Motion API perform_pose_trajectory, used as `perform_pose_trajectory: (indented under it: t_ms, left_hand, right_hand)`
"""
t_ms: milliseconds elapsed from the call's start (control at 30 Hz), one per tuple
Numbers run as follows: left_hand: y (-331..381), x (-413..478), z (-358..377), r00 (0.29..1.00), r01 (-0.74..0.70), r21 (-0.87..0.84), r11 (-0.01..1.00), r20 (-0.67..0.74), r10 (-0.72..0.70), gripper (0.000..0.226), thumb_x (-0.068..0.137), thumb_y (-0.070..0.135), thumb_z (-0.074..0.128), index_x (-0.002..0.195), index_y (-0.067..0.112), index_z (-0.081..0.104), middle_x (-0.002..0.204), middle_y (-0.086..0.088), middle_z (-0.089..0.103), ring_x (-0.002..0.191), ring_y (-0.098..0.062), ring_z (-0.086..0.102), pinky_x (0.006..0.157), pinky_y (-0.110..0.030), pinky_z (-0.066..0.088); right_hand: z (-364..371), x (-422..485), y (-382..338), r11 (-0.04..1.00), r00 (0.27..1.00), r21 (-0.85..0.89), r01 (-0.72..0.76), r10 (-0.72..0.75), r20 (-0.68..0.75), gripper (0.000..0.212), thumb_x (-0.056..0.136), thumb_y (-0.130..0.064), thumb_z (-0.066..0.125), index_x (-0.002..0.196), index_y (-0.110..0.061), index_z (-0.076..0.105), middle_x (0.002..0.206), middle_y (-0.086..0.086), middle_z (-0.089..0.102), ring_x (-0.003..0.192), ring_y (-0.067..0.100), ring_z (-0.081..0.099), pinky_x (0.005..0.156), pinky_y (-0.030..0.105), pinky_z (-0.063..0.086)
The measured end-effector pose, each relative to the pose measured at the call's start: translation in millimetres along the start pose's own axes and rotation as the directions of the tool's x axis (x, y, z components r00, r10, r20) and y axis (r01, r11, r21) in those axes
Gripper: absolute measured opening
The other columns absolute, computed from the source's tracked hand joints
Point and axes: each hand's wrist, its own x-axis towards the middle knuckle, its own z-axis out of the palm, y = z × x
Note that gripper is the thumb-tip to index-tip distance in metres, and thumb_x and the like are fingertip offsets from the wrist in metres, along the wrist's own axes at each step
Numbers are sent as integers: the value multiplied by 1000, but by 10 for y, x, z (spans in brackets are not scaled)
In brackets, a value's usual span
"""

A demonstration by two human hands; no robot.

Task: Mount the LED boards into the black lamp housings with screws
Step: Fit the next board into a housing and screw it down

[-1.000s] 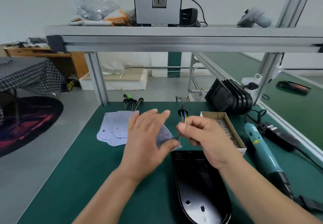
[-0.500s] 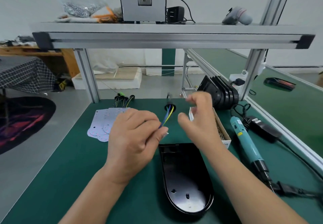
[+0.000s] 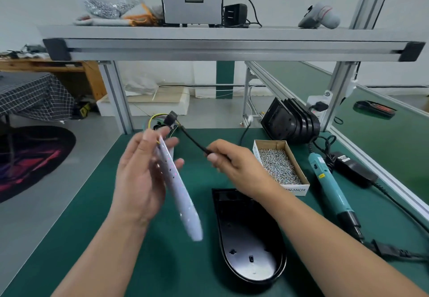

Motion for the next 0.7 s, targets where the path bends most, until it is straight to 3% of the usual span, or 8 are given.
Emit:
perform_pose_trajectory:
  t_ms: [100,167,233,300,367,467,567,700]
  left_hand:
    - [-158,-5,-18,972,178,17,984,153,-179,20,101,39,59,110,20,58,140,-13,68,128,-32,67,66,-32,64]
    - [-249,-36,-6,961,184,60,981,201,-192,26,96,42,65,109,20,59,131,-15,73,120,-30,71,72,-35,63]
    - [-262,-6,-10,981,142,31,989,133,-145,18,93,38,68,100,21,66,110,-8,75,103,-22,73,81,-38,59]
    - [-186,88,-86,996,92,-38,995,-15,-93,10,97,32,64,95,23,69,99,1,72,91,-12,70,80,-32,56]
    - [-94,204,-223,986,40,-98,994,-157,-55,13,104,27,59,96,22,67,91,5,70,86,-12,69,75,-29,58]
    - [-79,257,-335,957,62,-45,997,-280,-72,14,109,24,57,97,19,63,87,1,64,90,-19,62,74,-27,58]
    - [-114,231,-290,967,104,-51,993,-230,-113,19,110,26,54,92,21,61,81,4,62,75,-13,66,66,-25,59]
    - [49,281,-312,969,189,-97,977,-142,-202,29,110,34,46,82,30,54,67,8,46,50,-8,44,41,-17,34]
  right_hand:
    - [3,-27,-82,999,999,-38,30,-31,-15,14,107,-32,59,97,-26,69,76,-16,59,72,6,55,69,34,48]
    - [30,-45,-167,996,999,-86,4,0,43,25,106,-40,60,81,-36,60,69,-16,58,65,5,53,64,33,47]
    - [-3,-89,-199,976,996,-217,-33,51,73,40,99,-59,52,75,-28,54,66,-11,57,62,9,51,59,35,45]
    - [-117,-167,-151,914,995,-404,-23,62,84,44,93,-63,48,79,-22,53,70,-6,57,67,18,52,62,41,47]
    - [-302,-265,-40,880,995,-474,0,49,92,29,97,-52,61,89,-23,61,79,-7,61,76,17,57,72,44,51]
    - [-579,-402,146,907,999,-420,22,-8,35,7,98,-27,74,101,-23,70,89,-12,67,86,13,62,82,40,51]
    - [-704,-448,253,928,996,-372,-16,-19,-91,11,98,-20,75,104,-27,70,96,-16,67,95,9,62,86,29,49]
    - [-626,-424,327,892,993,-453,0,-54,-106,14,100,-11,70,113,-16,73,106,-7,69,104,15,61,93,33,49]
